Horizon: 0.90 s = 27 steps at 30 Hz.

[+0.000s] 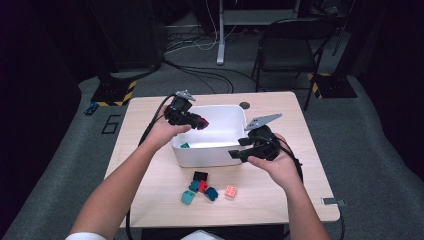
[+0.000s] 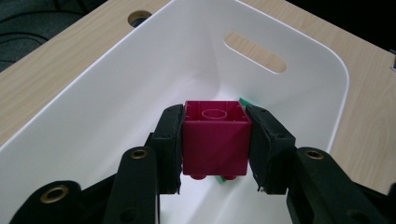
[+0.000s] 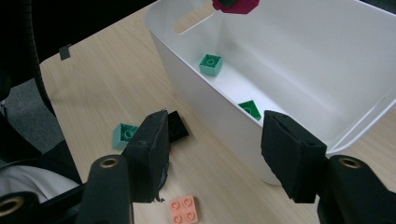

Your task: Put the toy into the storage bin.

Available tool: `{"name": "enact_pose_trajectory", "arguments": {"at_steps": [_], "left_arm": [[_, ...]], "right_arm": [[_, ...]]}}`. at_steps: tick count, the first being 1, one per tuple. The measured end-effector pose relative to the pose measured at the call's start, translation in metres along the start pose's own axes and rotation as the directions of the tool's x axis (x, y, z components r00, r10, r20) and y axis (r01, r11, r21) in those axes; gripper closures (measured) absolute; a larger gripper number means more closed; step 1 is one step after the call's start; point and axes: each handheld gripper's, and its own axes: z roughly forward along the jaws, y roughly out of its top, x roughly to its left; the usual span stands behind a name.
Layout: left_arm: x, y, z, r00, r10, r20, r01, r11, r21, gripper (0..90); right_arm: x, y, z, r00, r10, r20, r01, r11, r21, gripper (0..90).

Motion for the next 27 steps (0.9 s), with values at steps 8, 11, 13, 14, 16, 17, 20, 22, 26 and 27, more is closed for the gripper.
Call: {"name": "enact_pose_trajectory", "arguments": {"at_steps": [8, 11, 13, 14, 16, 17, 20, 22, 26, 27], "left_arm": [[0.000, 0.010, 0.021, 0.9999, 0.002, 0.014, -0.002, 1.0000, -0.003, 58.6], [0.001, 0.013, 0.029, 0.9996, 0.015, 0.022, -0.015, 0.9999, -0.006, 58.6], [0.002, 0.013, 0.035, 0.9996, 0.006, 0.027, -0.005, 0.9999, -0.012, 58.6], [0.002, 0.013, 0.038, 0.9995, 0.013, 0.028, -0.013, 0.9999, -0.005, 58.6], [0.003, 0.013, 0.044, 0.9994, 0.021, 0.027, -0.021, 0.9998, 0.007, 58.5], [0.003, 0.013, 0.047, 0.9994, 0.022, 0.028, -0.022, 0.9997, 0.010, 58.6], [0.004, 0.013, 0.056, 0.9992, 0.018, 0.034, -0.019, 0.9997, 0.016, 58.5], [0.005, 0.012, 0.061, 0.9992, 0.023, 0.032, -0.024, 0.9995, 0.021, 58.6], [0.006, 0.012, 0.068, 0.9993, 0.024, 0.027, -0.025, 0.9993, 0.029, 58.4], [0.006, 0.011, 0.070, 0.9993, 0.026, 0.026, -0.027, 0.9991, 0.032, 58.5]], "right_arm": [[0.000, 0.000, -0.001, 0.9999, 0.011, 0.001, -0.011, 1.000, -0.001, 41.1], [-0.001, -0.001, -0.001, 1.0000, 0.006, 0.001, -0.006, 1.000, 0.000, 41.0], [-0.001, -0.001, -0.001, 1.0000, 0.005, 0.000, -0.005, 1.000, 0.000, 41.0], [-0.001, -0.001, -0.001, 1.0000, 0.005, 0.000, -0.005, 1.000, -0.001, 41.0], [-0.001, -0.001, -0.001, 1.0000, 0.005, -0.002, -0.005, 1.000, 0.000, 41.0], [-0.001, -0.001, -0.001, 1.0000, 0.006, -0.002, -0.006, 1.000, 0.001, 41.0], [-0.001, -0.001, 0.000, 1.0000, 0.004, -0.002, -0.004, 1.000, 0.001, 41.0], [-0.001, -0.001, 0.000, 1.0000, 0.003, -0.003, -0.003, 1.000, 0.002, 41.0], [-0.001, -0.001, 0.000, 1.0000, 0.003, -0.002, -0.003, 1.000, 0.001, 41.0], [-0.001, -0.001, 0.001, 1.0000, 0.002, -0.003, -0.002, 1.000, 0.002, 41.0]]}}
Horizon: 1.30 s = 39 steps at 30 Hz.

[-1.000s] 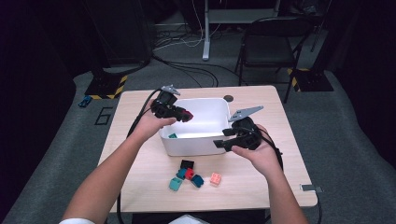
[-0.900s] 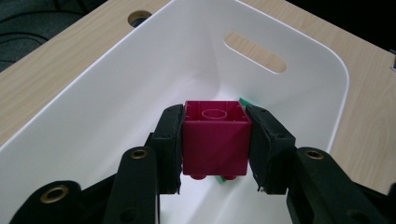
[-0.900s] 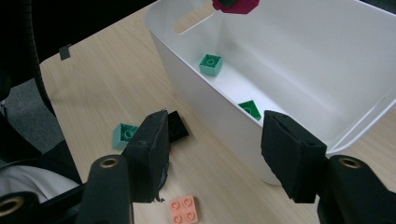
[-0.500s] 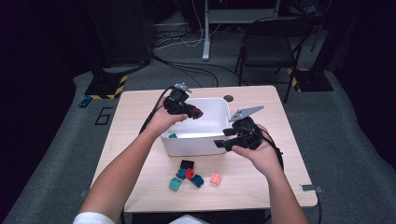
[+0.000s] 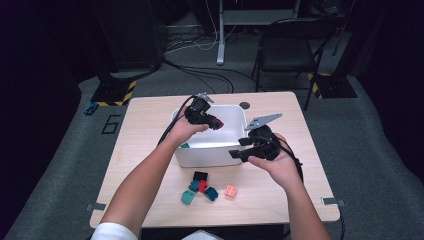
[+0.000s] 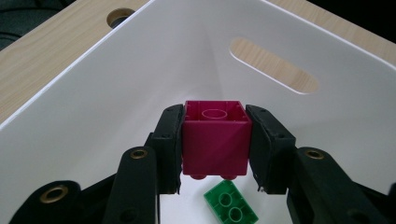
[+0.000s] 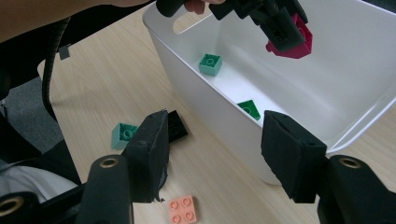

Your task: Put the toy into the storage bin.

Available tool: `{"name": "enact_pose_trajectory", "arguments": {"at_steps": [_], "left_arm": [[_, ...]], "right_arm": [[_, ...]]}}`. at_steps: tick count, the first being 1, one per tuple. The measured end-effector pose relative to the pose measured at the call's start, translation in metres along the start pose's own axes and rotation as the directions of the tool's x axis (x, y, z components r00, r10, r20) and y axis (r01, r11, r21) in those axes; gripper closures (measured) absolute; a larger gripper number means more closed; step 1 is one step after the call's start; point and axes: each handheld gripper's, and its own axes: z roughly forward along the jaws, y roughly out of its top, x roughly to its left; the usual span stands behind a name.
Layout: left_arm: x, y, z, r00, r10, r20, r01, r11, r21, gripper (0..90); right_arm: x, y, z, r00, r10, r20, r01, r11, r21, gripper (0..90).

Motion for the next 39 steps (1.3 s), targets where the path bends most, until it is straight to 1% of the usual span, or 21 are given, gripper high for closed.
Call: {"name": "enact_pose_trajectory", "arguments": {"at_steps": [3, 4, 5, 7, 9, 11, 12, 14, 19, 20, 22, 24, 25, 26, 30, 31, 32, 33, 36, 39], "left_arm": [[0.002, -0.003, 0.004, 1.0000, -0.003, -0.005, 0.003, 1.0000, 0.009, 58.4], [0.003, -0.004, 0.005, 0.9999, -0.003, -0.013, 0.003, 0.9999, 0.012, 58.4], [0.004, -0.005, 0.005, 0.9999, -0.003, -0.016, 0.003, 0.9999, 0.013, 58.4], [0.004, -0.005, 0.004, 0.9998, -0.004, -0.021, 0.004, 0.9997, 0.023, 58.3], [0.005, -0.005, 0.002, 0.9995, -0.008, -0.030, 0.009, 0.9998, 0.019, 57.9], [0.005, -0.005, -0.001, 0.9995, -0.018, -0.027, 0.018, 0.9998, 0.007, 55.9], [0.005, -0.005, -0.003, 0.9994, -0.021, -0.027, 0.021, 0.9998, 0.001, 54.6], [0.003, -0.004, -0.008, 0.9991, -0.032, -0.026, 0.031, 0.9994, -0.013, 50.5], [-0.004, -0.004, -0.026, 0.9995, -0.007, -0.031, 0.006, 0.9989, -0.048, 49.0], [-0.005, -0.004, -0.030, 0.9995, -0.010, -0.029, 0.008, 0.9983, -0.057, 48.8], [-0.008, -0.004, -0.040, 0.9991, 0.001, -0.043, -0.004, 0.9977, -0.068, 48.6], [-0.012, -0.005, -0.049, 0.9995, 0.003, -0.032, -0.006, 0.9970, -0.077, 48.1], [-0.014, -0.006, -0.054, 0.9995, 0.006, -0.031, -0.008, 0.9965, -0.083, 47.9], [-0.016, -0.007, -0.058, 0.9994, 0.016, -0.030, -0.019, 0.9960, -0.087, 47.9], [-0.023, -0.013, -0.074, 0.9988, 0.042, -0.024, -0.044, 0.9948, -0.092, 47.7], [-0.025, -0.015, -0.077, 0.9988, 0.041, -0.028, -0.044, 0.9940, -0.100, 47.7], [-0.026, -0.016, -0.079, 0.9982, 0.053, -0.028, -0.056, 0.9939, -0.095, 47.7], [-0.027, -0.018, -0.082, 0.9979, 0.057, -0.030, -0.060, 0.9935, -0.097, 47.7], [-0.030, -0.022, -0.089, 0.9974, 0.066, -0.028, -0.068, 0.9929, -0.098, 47.8], [-0.033, -0.025, -0.096, 0.9975, 0.065, -0.029, -0.068, 0.9921, -0.105, 47.8]], "right_arm": [[0.001, 0.000, 0.002, 1.0000, -0.004, -0.001, 0.004, 1.000, 0.003, 40.8], [0.001, 0.000, 0.002, 1.0000, -0.005, -0.003, 0.005, 1.000, 0.005, 40.8], [0.003, 0.000, 0.003, 1.0000, 0.003, -0.002, -0.003, 1.000, 0.012, 40.8], [0.002, 0.001, 0.004, 0.9999, -0.011, -0.005, 0.011, 1.000, 0.007, 40.8], [0.002, 0.000, 0.004, 1.0000, -0.008, -0.004, 0.008, 1.000, 0.010, 40.8], [0.001, 0.000, 0.003, 1.0000, -0.006, -0.004, 0.006, 1.000, 0.009, 40.8], [0.001, 0.000, 0.003, 1.0000, -0.001, -0.004, 0.001, 1.000, 0.013, 40.8], [0.001, 0.000, 0.003, 1.0000, -0.006, -0.004, 0.006, 1.000, 0.009, 40.8], [0.001, 0.000, 0.004, 1.0000, -0.007, -0.004, 0.008, 1.000, 0.012, 40.8], [0.001, 0.000, 0.004, 1.0000, -0.008, -0.003, 0.008, 1.000, 0.012, 40.8], [0.001, 0.000, 0.004, 1.0000, -0.007, -0.002, 0.007, 1.000, 0.014, 40.8], [0.002, 0.000, 0.005, 1.0000, 0.004, 0.000, -0.004, 1.000, 0.014, 40.8], [0.001, 0.000, 0.005, 1.0000, -0.004, 0.000, 0.004, 1.000, 0.013, 40.8], [0.002, 0.000, 0.005, 1.0000, 0.003, 0.000, -0.003, 1.000, 0.015, 40.8], [0.002, 0.000, 0.005, 1.0000, -0.004, 0.000, 0.004, 1.000, 0.017, 40.8], [0.001, 0.000, 0.005, 1.0000, -0.002, 0.000, 0.002, 1.000, 0.017, 40.8], [0.001, 0.000, 0.005, 1.0000, -0.002, 0.000, 0.002, 1.000, 0.019, 40.7], [0.001, 0.000, 0.005, 1.0000, -0.002, 0.001, 0.002, 1.000, 0.019, 40.8], [0.002, 0.000, 0.005, 1.0000, -0.002, 0.002, 0.002, 1.000, 0.019, 40.7], [0.002, 0.000, 0.005, 1.0000, -0.002, 0.001, 0.002, 1.000, 0.018, 40.7]]}}
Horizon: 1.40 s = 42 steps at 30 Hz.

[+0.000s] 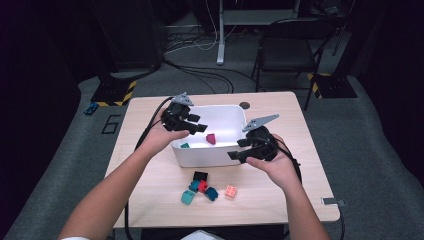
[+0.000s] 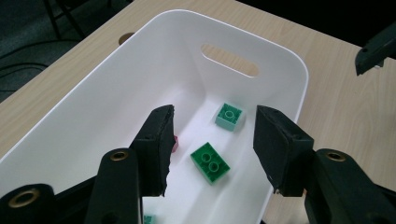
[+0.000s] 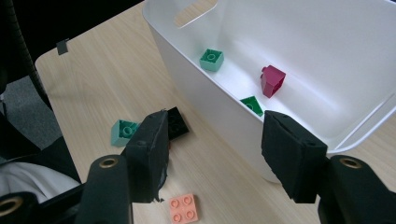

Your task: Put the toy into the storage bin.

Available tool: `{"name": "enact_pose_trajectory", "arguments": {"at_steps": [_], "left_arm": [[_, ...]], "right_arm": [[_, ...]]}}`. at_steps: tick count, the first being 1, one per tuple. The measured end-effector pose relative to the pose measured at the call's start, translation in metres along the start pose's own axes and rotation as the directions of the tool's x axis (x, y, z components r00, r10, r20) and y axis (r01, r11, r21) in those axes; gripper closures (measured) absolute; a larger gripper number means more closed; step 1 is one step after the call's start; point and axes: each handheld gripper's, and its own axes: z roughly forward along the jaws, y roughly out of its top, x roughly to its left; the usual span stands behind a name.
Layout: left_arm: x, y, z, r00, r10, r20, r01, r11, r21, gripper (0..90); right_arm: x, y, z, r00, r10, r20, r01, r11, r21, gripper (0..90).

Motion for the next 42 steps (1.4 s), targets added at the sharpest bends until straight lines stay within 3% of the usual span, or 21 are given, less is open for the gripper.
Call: {"name": "enact_pose_trajectory", "arguments": {"at_steps": [5, 21, 27, 34, 42], "left_arm": [[-0.008, -0.006, -0.011, 1.0000, 0.006, 0.007, -0.005, 0.9998, -0.020, 47.9], [-0.033, -0.038, -0.033, 0.9990, 0.040, 0.019, -0.040, 0.9992, -0.009, 48.1], [-0.043, -0.057, -0.032, 0.9977, 0.067, 0.009, -0.067, 0.9974, 0.024, 48.4], [-0.050, -0.074, -0.028, 0.9975, 0.064, 0.029, -0.064, 0.9977, 0.023, 48.4], [-0.055, -0.093, -0.023, 0.9986, 0.053, 0.009, -0.053, 0.9982, 0.027, 48.4]], "right_arm": [[-0.001, 0.000, -0.001, 1.0000, 0.006, 0.002, -0.006, 1.000, -0.002, 40.7], [0.000, 0.000, -0.003, 1.0000, 0.006, 0.005, -0.005, 1.000, -0.008, 40.6], [0.000, 0.000, -0.004, 0.9999, 0.008, 0.007, -0.008, 1.000, -0.008, 40.6], [0.001, 0.000, -0.003, 1.0000, 0.007, 0.006, -0.006, 1.000, -0.007, 40.5], [0.001, 0.000, -0.002, 1.0000, 0.003, 0.007, -0.003, 1.000, -0.006, 40.4]]}}
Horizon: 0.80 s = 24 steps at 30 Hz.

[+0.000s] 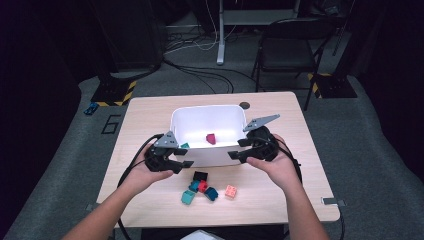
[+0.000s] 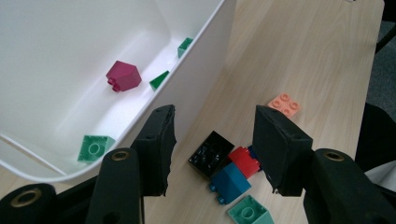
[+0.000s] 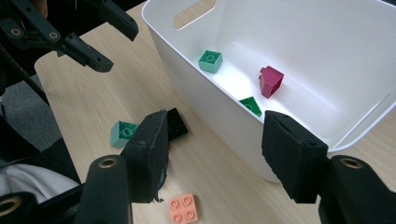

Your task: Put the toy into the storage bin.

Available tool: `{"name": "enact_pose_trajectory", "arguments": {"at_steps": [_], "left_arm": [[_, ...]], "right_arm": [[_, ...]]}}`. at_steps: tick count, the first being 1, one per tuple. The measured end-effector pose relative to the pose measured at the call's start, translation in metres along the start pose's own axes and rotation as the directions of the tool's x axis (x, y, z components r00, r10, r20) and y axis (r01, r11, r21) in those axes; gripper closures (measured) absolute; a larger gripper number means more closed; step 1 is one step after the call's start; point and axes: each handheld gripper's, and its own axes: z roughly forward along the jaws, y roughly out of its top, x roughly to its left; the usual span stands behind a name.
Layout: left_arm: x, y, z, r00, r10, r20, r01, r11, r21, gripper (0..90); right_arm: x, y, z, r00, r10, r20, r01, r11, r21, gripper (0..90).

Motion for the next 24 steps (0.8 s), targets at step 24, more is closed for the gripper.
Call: {"name": "enact_pose_trajectory", "arguments": {"at_steps": [24], "left_arm": [[-0.013, -0.064, 0.028, 0.9926, -0.121, 0.000, 0.121, 0.9921, 0.033, 42.0]], "right_arm": [[0.002, 0.000, 0.001, 1.0000, 0.009, -0.002, -0.009, 1.000, 0.007, 40.3]]}}
